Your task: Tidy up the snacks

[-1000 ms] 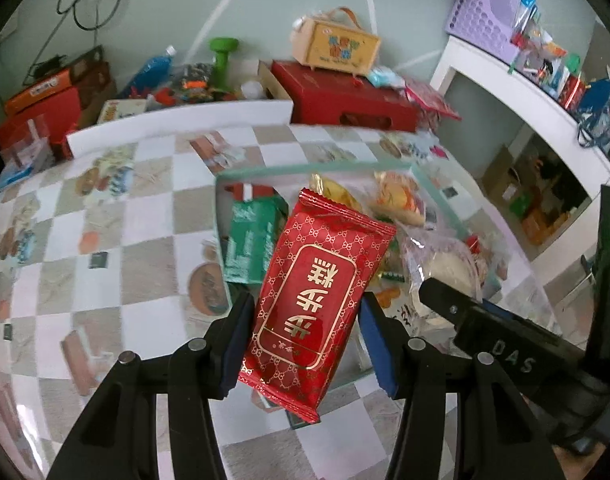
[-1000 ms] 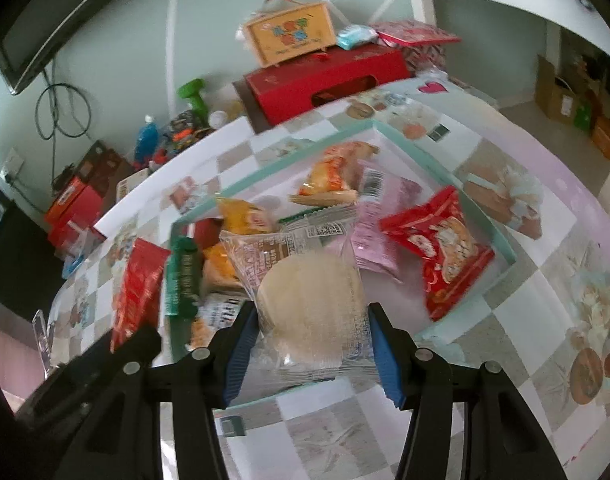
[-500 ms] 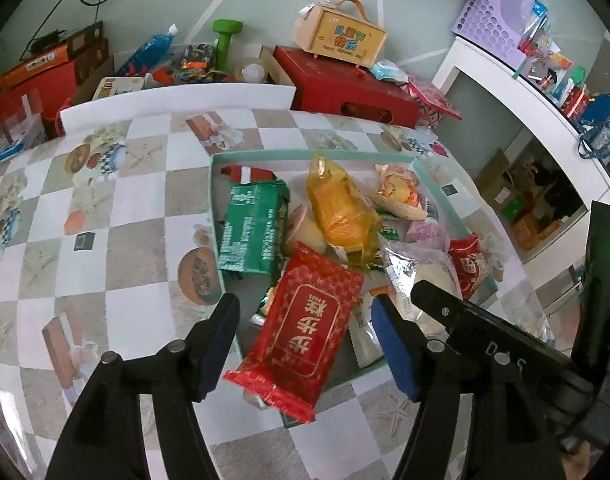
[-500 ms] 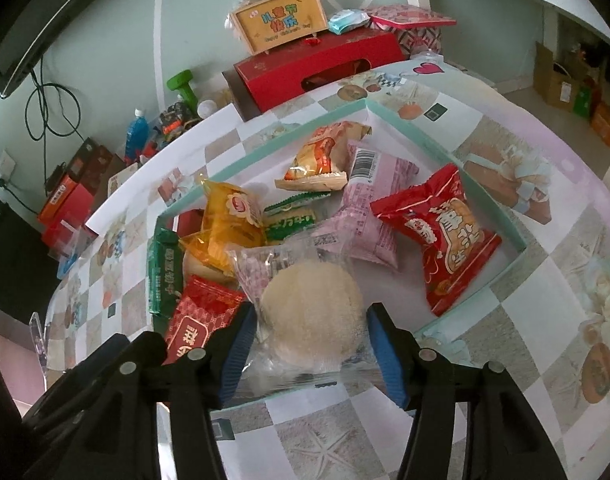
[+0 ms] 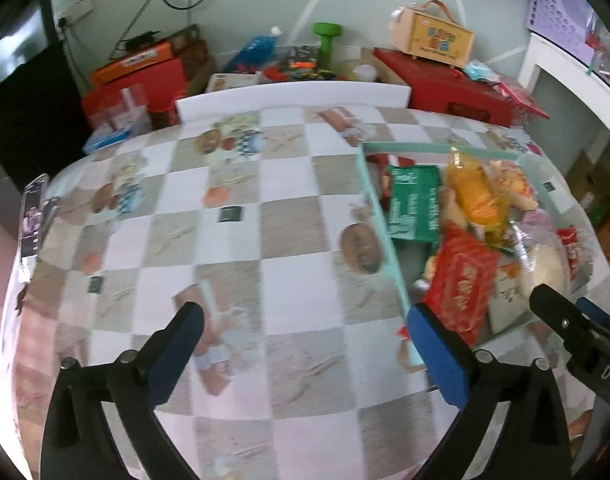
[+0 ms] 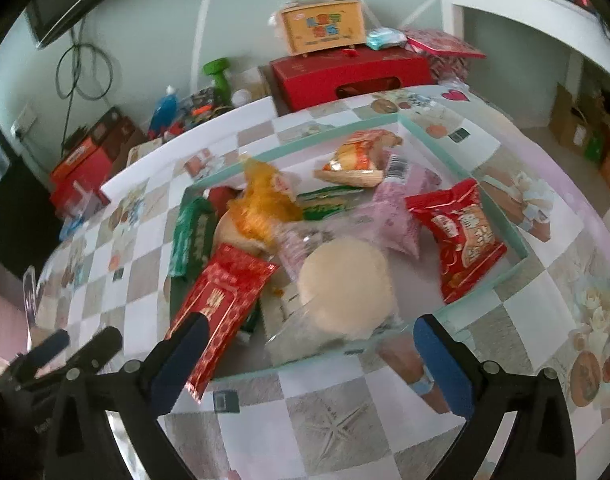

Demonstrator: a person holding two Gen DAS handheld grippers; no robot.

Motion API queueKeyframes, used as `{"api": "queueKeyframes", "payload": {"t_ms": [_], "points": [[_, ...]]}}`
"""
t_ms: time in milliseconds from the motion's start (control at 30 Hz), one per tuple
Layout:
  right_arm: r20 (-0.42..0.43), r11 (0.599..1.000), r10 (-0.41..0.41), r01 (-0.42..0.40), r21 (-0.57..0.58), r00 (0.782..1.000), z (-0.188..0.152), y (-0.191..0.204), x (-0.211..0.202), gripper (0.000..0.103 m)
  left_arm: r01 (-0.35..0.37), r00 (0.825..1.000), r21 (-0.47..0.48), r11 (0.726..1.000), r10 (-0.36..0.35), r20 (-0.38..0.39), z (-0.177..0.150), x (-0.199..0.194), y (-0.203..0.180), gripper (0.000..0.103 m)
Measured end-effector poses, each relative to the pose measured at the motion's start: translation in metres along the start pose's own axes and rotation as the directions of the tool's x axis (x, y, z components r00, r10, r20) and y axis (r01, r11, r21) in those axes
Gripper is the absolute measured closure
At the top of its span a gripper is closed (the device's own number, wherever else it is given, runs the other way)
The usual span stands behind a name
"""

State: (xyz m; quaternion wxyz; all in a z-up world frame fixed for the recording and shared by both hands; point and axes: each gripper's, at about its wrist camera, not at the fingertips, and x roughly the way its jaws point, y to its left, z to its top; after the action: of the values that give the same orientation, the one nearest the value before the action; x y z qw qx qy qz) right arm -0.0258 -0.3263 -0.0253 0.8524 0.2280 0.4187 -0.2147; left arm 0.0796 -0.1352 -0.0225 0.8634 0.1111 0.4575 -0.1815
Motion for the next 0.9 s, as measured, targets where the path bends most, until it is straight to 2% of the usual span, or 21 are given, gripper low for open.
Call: {"api": "queueKeyframes", "payload": {"t_ms": [200, 333, 500, 733, 800, 900], "points": [[-0.006, 0.997, -0.004, 0.004, -0.073, 1.0, -0.012, 0.02, -0.004, 0.0, -0.026, 1.0, -0.014, 1.0, 0.025, -0.011, -0.013, -0.008, 0.011, 0.0], [-0.008, 0.993, -0.005, 0.004, -0.118, 1.0, -0.02, 0.033, -0.008, 0.0, -0.092, 0.996, -0.023, 0.995, 0.092, -0.019, -0.02, -0.015, 0.017, 0.0], [-0.017, 0.989, -0.01, 0.007, -0.145, 1.0, -0.025, 0.042, -0.008, 0.0, -0.138, 0.99, -0.059, 0.989, 0.137, -0.031, -0.023, -0.018, 0.03, 0.0], [-0.021, 0.989, -0.006, 0.003, -0.147, 1.0, -0.024, 0.043, -0.008, 0.0, -0.209, 0.978, -0.092, 0.973, 0.206, -0.041, -0.022, -0.024, 0.042, 0.0], [-0.024, 0.989, -0.006, 0.002, -0.145, 1.0, -0.024, 0.043, -0.007, 0.0, -0.247, 0.969, -0.08, 0.966, 0.244, -0.037, -0.022, -0.026, 0.042, 0.0], [-0.028, 0.99, -0.004, 0.0, -0.144, 1.0, -0.023, 0.043, -0.006, 0.0, -0.227, 0.974, -0.079, 0.971, 0.225, -0.041, -0.021, -0.026, 0.043, 0.0]]}}
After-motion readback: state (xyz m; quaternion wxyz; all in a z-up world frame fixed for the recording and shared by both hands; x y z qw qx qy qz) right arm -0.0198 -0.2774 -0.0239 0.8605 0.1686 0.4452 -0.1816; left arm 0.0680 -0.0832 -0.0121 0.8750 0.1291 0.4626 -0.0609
